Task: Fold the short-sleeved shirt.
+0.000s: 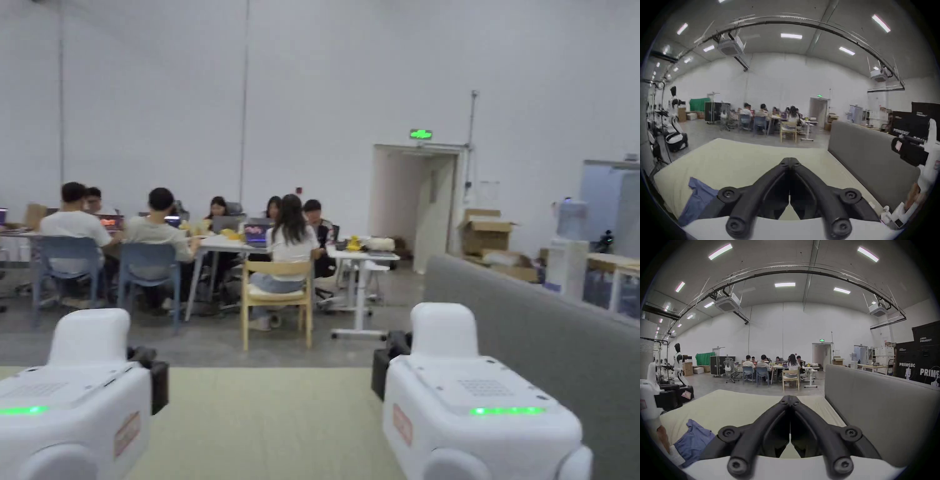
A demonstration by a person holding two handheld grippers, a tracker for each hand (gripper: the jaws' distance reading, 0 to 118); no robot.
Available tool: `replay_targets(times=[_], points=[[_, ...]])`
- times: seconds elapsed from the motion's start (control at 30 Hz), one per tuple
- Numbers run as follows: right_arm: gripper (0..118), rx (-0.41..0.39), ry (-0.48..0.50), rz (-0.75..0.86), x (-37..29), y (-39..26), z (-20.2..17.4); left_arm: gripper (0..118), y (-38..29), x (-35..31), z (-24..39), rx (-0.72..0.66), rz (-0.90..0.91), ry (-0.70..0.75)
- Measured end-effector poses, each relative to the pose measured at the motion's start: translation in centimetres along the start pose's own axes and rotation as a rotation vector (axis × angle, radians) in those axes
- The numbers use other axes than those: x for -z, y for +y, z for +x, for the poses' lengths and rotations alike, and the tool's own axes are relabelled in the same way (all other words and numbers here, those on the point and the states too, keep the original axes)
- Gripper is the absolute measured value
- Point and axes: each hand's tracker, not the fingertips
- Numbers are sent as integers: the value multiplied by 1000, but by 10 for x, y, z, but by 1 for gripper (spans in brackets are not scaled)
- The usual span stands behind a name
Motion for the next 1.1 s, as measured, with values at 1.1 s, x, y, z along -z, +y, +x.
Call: replay_targets(times=[1.1], points=[[3,-45,866,-407,44,-105,-377,0,-87,-76,-310,-56,-413,562]])
